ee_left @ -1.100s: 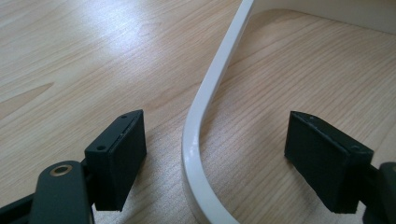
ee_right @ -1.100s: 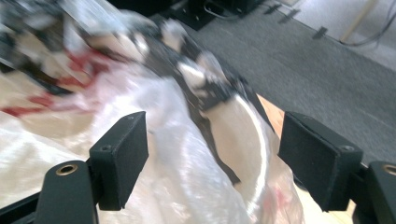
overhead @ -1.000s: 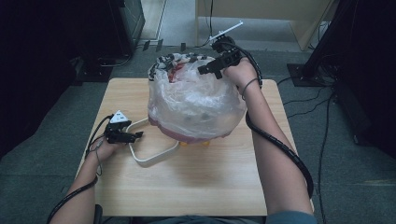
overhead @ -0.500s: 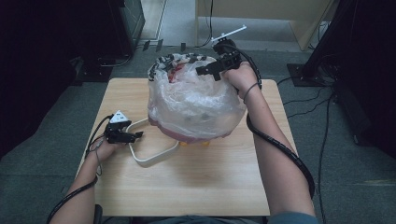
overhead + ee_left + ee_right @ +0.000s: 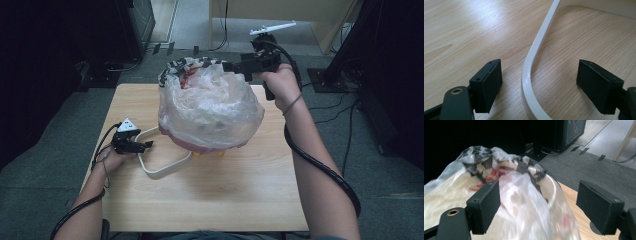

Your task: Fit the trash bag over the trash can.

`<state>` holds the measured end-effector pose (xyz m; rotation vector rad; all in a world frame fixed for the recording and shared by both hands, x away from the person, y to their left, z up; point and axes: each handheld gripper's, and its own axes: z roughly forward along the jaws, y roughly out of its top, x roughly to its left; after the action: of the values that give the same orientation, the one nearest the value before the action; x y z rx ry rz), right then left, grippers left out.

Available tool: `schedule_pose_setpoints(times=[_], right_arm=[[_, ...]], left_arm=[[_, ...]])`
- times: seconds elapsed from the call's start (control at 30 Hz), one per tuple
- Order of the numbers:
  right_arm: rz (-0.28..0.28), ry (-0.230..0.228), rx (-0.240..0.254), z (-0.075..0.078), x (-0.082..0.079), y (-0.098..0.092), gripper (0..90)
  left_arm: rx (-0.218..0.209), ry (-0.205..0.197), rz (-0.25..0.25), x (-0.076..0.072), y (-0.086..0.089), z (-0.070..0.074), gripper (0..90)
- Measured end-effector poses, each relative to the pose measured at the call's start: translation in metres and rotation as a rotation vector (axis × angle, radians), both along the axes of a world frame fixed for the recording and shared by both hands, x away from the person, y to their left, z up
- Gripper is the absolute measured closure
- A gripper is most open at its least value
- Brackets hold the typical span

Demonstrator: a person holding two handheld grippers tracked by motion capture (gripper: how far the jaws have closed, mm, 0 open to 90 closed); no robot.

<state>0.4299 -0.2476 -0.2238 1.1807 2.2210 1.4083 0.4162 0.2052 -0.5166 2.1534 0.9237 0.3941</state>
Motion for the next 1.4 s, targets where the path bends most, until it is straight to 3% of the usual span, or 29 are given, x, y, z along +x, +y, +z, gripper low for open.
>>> schedule_pose_setpoints(times=[0.13,0.17,0.2,0.33,0.73,1.0,1.13,1.4], right_arm=[[0.002,-0.025,0.017,0.000,-0.019,-0.018,19.2],[0.007,-0.048,0.013,0.000,-0.031,-0.026,18.9],[0.007,-0.048,0.013,0.000,-0.031,-0.026,18.9],[-0.025,-0.080,-0.015,-0.004,-0.056,-0.047,18.4],[-0.081,-0.122,-0.020,-0.045,-0.101,-0.088,18.4],[-0.152,-0.099,-0.030,-0.103,-0.112,-0.107,18.8],[-0.169,-0.084,0.005,-0.139,-0.115,-0.111,18.8],[-0.191,-0.037,-0.009,-0.211,-0.107,-0.100,19.1]], left_arm=[[-0.001,-0.002,0.003,0.000,-0.001,0.000,20.8],[0.005,-0.003,0.000,0.000,-0.001,0.000,20.8],[0.004,-0.003,0.001,0.000,-0.001,0.000,20.8],[0.006,-0.004,0.002,0.000,-0.001,0.000,20.8],[0.008,-0.004,0.017,-0.002,-0.001,0.000,20.8],[0.009,-0.004,0.016,-0.002,-0.001,0.000,20.8],[0.009,-0.005,0.017,-0.002,-0.001,0.000,20.9],[0.008,-0.006,0.018,-0.002,-0.001,0.000,21.0]])
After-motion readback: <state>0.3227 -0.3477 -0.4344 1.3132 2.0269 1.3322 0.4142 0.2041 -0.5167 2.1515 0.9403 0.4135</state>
